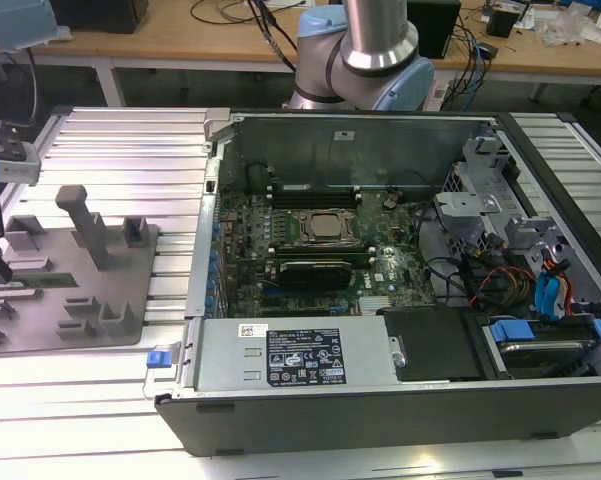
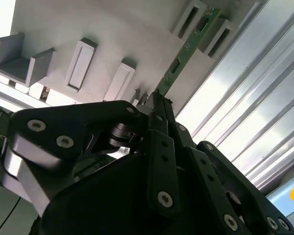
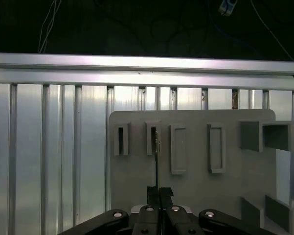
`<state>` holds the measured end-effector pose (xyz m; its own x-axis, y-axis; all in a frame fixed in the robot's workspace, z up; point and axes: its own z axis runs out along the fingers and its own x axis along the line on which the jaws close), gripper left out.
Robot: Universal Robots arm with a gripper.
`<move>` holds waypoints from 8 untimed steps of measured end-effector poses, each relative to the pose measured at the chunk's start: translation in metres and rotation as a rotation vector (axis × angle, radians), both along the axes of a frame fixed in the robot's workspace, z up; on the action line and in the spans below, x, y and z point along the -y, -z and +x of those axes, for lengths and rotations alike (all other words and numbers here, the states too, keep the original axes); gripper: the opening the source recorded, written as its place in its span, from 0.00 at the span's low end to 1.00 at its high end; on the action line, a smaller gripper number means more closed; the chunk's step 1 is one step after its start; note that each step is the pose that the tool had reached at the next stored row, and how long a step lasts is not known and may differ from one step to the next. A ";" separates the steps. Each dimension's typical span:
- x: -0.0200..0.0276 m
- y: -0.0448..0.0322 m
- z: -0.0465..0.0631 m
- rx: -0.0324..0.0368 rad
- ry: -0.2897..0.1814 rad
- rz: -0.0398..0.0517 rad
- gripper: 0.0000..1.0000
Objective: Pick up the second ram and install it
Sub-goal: 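Pick up the second ram and move it above second insertion slot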
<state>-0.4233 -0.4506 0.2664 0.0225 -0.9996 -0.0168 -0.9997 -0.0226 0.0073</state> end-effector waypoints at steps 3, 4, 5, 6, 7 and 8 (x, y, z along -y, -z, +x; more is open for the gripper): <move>0.0000 -0.0071 0.000 0.0027 0.000 0.0000 0.09; 0.0000 -0.0094 0.000 0.0033 0.000 -0.0001 0.09; 0.0000 -0.0108 0.000 0.0037 0.000 -0.0001 0.09; 0.0000 -0.0122 0.000 0.0042 0.000 -0.0001 0.09; 0.0000 -0.0135 0.000 0.0047 0.000 -0.0001 0.09; 0.0000 -0.0147 0.000 0.0053 0.000 -0.0001 0.09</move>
<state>-0.4234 -0.4505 0.2811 0.0226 -0.9996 -0.0166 -0.9997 -0.0226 0.0020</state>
